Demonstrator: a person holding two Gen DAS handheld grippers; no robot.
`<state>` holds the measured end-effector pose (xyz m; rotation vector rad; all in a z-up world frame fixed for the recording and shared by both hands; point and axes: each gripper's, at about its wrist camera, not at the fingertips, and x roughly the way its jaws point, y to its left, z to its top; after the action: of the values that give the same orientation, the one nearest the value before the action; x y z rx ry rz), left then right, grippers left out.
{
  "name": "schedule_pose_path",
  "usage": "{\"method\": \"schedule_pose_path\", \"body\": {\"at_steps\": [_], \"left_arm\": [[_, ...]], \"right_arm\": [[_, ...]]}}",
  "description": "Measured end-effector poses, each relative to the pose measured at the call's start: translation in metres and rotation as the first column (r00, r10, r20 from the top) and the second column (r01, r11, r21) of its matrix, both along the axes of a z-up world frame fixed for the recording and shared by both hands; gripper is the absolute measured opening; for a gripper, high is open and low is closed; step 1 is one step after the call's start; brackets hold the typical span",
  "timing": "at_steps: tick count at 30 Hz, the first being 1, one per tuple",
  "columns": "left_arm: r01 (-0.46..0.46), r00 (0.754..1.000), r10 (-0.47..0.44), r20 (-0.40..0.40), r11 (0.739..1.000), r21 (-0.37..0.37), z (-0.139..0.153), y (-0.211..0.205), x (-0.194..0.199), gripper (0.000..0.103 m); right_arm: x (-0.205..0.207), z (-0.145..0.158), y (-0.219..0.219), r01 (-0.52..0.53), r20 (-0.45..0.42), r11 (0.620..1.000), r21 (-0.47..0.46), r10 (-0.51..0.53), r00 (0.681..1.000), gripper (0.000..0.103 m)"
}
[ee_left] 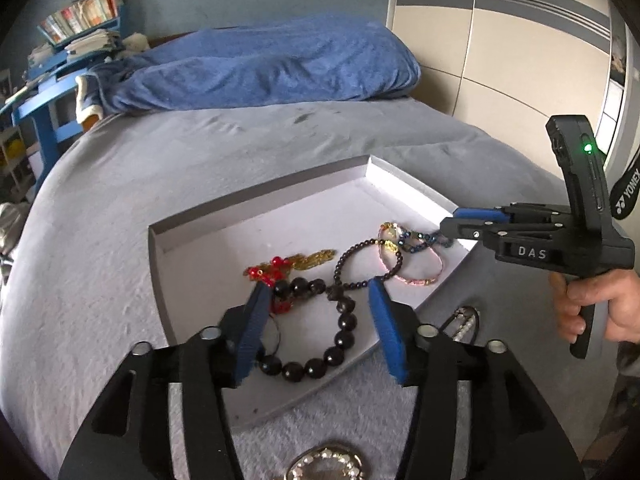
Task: Organize jewelry
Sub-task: 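Lower the black bead bracelet into the tray and open the left gripper, then move the left gripper to the pearl ring clip and grasp it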
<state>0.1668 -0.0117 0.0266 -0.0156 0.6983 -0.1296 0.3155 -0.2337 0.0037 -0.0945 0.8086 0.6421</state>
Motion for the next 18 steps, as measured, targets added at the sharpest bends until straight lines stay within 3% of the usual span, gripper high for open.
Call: {"method": "schedule_pose_path", "body": {"at_steps": [6,12,18], "left_arm": [[-0.016,0.999,0.016,0.046,1.000,0.004,0.006,-0.001,-0.020,0.077],[-0.039,0.998,0.039,0.046,0.999,0.001,-0.001,0.005,-0.047,0.078],[-0.109,0.994,0.110,0.013,0.992,-0.066,-0.014,0.025,-0.072,0.078]], "right_arm": [[-0.026,0.010,-0.007,-0.017,0.068,1.000,0.024,0.015,0.998,0.053],[-0.054,0.008,-0.020,-0.008,0.074,0.998,0.056,0.004,0.997,0.060],[-0.072,-0.006,-0.037,0.037,0.029,0.995,0.087,-0.039,0.999,0.072]]}}
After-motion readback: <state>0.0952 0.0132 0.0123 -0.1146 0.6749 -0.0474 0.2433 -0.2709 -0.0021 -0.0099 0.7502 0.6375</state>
